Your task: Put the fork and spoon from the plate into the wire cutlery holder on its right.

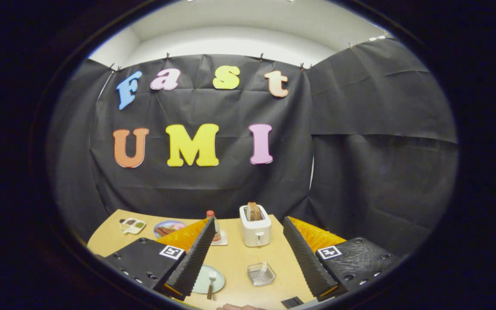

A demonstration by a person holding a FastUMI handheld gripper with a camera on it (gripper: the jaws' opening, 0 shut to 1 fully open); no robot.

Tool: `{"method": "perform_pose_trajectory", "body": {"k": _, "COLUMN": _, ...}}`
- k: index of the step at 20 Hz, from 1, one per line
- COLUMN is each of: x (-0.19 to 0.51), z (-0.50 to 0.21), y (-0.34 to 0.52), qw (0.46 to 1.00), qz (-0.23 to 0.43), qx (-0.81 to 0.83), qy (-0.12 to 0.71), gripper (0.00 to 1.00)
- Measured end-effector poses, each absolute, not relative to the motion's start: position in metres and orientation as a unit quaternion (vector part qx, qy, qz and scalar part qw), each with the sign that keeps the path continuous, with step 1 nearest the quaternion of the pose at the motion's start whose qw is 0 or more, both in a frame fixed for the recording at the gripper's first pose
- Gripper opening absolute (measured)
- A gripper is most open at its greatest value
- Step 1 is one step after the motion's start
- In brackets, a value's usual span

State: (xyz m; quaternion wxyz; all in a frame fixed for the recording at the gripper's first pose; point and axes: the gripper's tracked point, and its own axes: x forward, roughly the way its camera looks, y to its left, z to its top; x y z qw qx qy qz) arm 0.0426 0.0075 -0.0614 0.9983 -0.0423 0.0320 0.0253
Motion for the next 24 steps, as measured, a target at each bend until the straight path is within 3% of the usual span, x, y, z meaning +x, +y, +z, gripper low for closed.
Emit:
{"method": "perform_pose_trajectory", "body": {"k": 6, "x": 0.072, "z": -0.138, "y": 0.023, "qw": 0.991, "qz": 0.062, "qx": -0.081, "qy": 0.082, "gripper": 0.96}}
{"method": "perform_pose_trajectory", "body": {"k": 17, "x": 0.089, "z": -0.333, "y": 0.087, "qw": 0.938, "qz": 0.123, "qx": -0.145, "qy": 0.289, "gripper": 0.94}}
{"method": "perform_pose_trajectory", "body": {"k": 21, "x": 0.086, "z": -0.382, "y": 0.097, "qw": 0.913, "qz": 0.129, "qx": -0.150, "qy": 0.356, "gripper": 0.89}}
{"method": "perform_pose_trajectory", "body": {"k": 22, "x": 0.086, "z": -0.393, "y": 0.101, "qw": 0.908, "qz": 0.128, "qx": -0.145, "qy": 0.370, "gripper": 0.82}}
{"method": "perform_pose_trajectory", "body": {"k": 24, "x": 0.089, "z": -0.409, "y": 0.109, "qw": 0.902, "qz": 0.123, "qx": -0.134, "qy": 0.392, "gripper": 0.78}}
